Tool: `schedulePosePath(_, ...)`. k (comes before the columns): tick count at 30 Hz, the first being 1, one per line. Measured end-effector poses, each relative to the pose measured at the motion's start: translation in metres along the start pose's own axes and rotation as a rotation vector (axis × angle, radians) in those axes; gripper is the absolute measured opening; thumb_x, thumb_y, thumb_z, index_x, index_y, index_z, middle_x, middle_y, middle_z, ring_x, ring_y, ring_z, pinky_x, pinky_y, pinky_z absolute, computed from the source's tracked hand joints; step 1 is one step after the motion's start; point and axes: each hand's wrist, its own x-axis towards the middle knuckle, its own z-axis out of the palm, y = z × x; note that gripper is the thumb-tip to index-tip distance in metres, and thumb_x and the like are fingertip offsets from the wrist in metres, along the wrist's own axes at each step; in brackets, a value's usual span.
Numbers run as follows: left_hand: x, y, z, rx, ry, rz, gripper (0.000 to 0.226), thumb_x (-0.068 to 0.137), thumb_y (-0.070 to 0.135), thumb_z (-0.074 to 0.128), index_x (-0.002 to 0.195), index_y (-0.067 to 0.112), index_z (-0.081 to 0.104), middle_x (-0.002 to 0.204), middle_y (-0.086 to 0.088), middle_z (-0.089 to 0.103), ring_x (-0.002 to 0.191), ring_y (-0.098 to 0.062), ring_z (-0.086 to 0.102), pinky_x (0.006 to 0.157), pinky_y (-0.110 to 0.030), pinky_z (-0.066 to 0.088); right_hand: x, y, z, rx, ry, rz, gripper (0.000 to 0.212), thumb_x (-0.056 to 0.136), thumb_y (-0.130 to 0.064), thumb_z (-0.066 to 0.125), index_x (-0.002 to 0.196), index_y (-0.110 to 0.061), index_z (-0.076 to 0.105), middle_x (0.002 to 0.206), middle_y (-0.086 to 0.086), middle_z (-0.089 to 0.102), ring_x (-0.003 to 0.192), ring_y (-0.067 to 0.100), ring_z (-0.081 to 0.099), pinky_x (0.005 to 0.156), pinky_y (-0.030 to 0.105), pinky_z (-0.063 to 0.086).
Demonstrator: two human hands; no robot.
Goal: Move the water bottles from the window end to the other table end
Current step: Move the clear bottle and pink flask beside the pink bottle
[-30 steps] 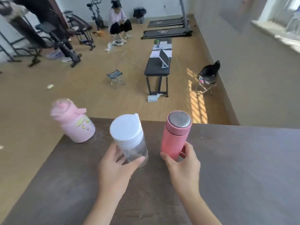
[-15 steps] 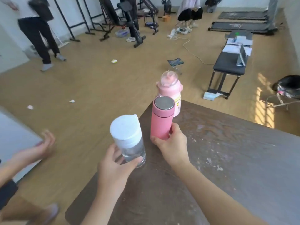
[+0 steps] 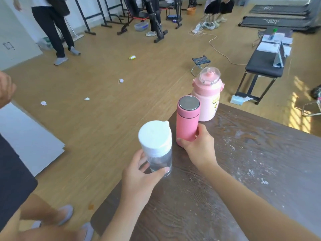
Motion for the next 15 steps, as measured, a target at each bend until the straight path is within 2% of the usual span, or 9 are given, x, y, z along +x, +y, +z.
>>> schedulePosePath(5,-0.008,-0.002,0.005,0.018,-0.022,0.029,0.079,0.044,0.033,0.096,0.119,0.039,0.073,0.122,0.014,0.082,0.116,-0.007,0.076,0.102,-0.036,0.060,0.003,0.003,-0.006,-0.018,-0.023,-0.005,0.058,0.072,-0.028,0.089,0.122,-0.015,0.060,0.112,0.004,0.070,0.102,0.025,0.065,0.087,0.043,0.055)
schedulePosePath(9,-0.013,-0.004,0.006,0.034,-0.032,0.062,0.086,0.046,0.027,0.098,0.128,0.033,0.071,0.124,0.012,0.081,0.115,-0.006,0.077,0.103,-0.034,0.060,0.005,0.006,-0.007,-0.049,-0.044,-0.035,0.057,0.073,-0.028,0.089,0.120,-0.015,0.059,0.112,0.005,0.070,0.102,0.025,0.064,0.085,0.039,0.053)
schedulePosePath(15,-0.024,-0.005,0.010,0.090,-0.040,0.066,0.094,0.048,0.037,0.099,0.134,0.037,0.061,0.136,0.015,0.071,0.124,-0.005,0.069,0.099,-0.022,0.054,0.005,0.013,-0.008,-0.043,-0.080,-0.031,0.071,0.076,-0.026,0.089,0.136,-0.017,0.053,0.127,0.005,0.067,0.118,0.024,0.061,0.097,0.040,0.051)
